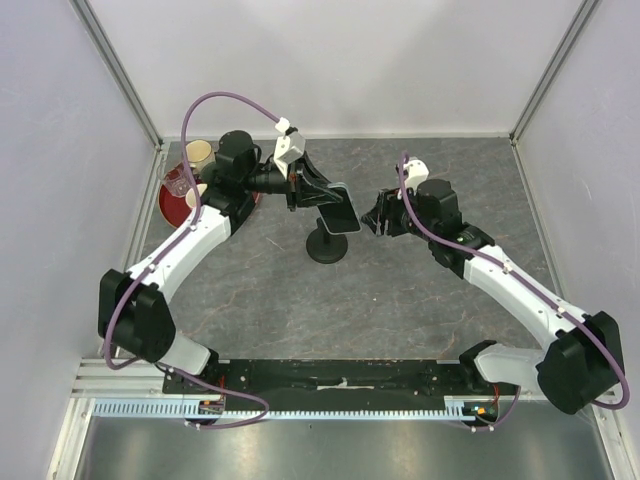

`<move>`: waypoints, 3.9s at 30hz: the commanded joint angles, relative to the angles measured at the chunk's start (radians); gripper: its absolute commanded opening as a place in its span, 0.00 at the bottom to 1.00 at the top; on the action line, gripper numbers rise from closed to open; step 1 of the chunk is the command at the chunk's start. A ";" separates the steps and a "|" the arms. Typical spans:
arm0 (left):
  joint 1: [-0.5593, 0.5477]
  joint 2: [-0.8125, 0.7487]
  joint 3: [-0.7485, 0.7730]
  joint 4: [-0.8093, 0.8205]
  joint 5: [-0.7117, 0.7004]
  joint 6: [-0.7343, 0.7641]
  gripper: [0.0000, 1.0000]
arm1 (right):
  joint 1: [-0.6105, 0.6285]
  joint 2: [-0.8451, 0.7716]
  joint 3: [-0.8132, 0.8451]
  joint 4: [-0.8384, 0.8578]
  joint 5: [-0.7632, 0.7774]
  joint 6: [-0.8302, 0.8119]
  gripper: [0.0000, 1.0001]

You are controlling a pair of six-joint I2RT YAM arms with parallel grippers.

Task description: Place the phone on the phone stand

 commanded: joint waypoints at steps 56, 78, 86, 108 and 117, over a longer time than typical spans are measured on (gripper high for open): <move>0.093 -0.211 -0.154 0.246 -0.115 -0.081 0.02 | 0.101 0.203 -0.220 0.793 -0.035 -0.212 0.40; 0.093 -0.218 -0.193 0.232 -0.138 -0.074 0.02 | 0.103 0.200 -0.180 0.756 -0.039 -0.231 0.34; 0.091 -0.159 -0.142 0.237 -0.045 -0.074 0.02 | 0.103 0.223 -0.142 0.701 -0.070 -0.240 0.06; 0.051 0.264 0.095 0.506 0.251 -0.219 0.02 | -0.008 0.364 0.021 0.535 -0.512 -0.263 0.00; 0.079 0.339 0.107 0.550 0.242 -0.201 0.02 | -0.020 0.387 0.030 0.518 -0.541 -0.267 0.00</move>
